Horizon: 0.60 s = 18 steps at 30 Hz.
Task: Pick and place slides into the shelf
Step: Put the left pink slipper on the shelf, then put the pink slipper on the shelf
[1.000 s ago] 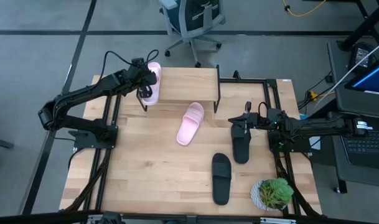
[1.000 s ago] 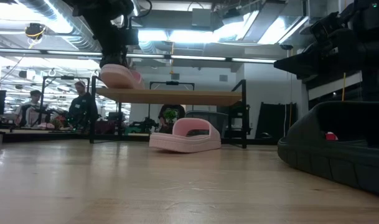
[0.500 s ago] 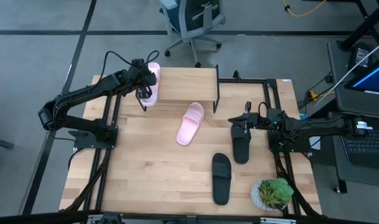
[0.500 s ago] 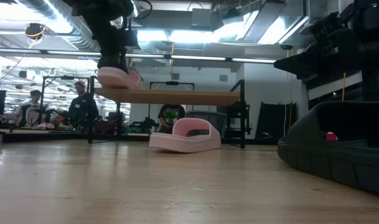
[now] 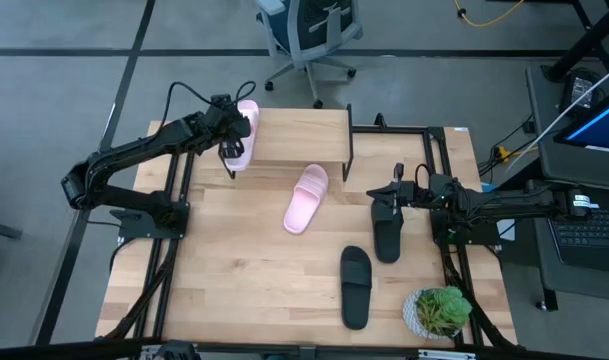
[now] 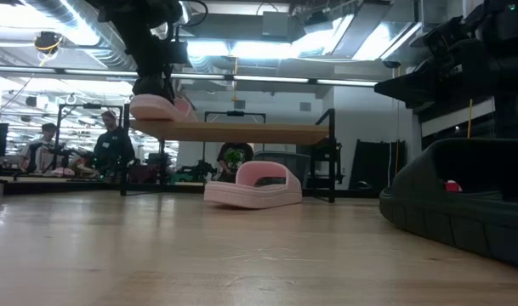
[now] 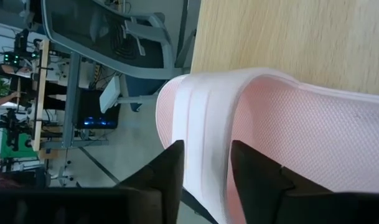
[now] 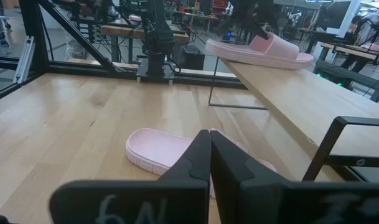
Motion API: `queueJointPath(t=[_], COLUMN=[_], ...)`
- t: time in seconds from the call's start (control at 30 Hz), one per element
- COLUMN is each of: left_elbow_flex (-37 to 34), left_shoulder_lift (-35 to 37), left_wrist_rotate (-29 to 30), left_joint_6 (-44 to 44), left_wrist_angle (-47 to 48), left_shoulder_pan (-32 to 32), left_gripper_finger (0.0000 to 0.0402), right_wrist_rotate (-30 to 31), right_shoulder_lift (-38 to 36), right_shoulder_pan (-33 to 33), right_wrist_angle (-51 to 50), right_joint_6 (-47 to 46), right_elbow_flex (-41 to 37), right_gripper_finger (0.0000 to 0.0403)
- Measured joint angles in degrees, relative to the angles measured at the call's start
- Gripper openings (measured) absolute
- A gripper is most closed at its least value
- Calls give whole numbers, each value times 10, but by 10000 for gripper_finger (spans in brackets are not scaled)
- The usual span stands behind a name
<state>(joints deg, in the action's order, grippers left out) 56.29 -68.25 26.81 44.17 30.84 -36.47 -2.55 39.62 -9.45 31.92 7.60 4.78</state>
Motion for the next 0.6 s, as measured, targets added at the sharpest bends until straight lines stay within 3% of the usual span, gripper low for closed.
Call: queueJointPath(t=[0.2, 0.6], left_elbow_flex=[0, 0], left_shoulder_lift=[0, 0], left_wrist_rotate=[3, 14], left_joint_6=[-4, 1], left_wrist_angle=[0, 1], left_shoulder_pan=[0, 21], left_gripper_finger=[148, 145], right_wrist_rotate=[0, 0], right_shoulder_lift=[0, 0], right_shoulder_pan=[0, 0], right_wrist_angle=[0, 0], right_joint_6=[0, 1], right_elbow_flex=[0, 0], right_gripper_finger=[7, 7])
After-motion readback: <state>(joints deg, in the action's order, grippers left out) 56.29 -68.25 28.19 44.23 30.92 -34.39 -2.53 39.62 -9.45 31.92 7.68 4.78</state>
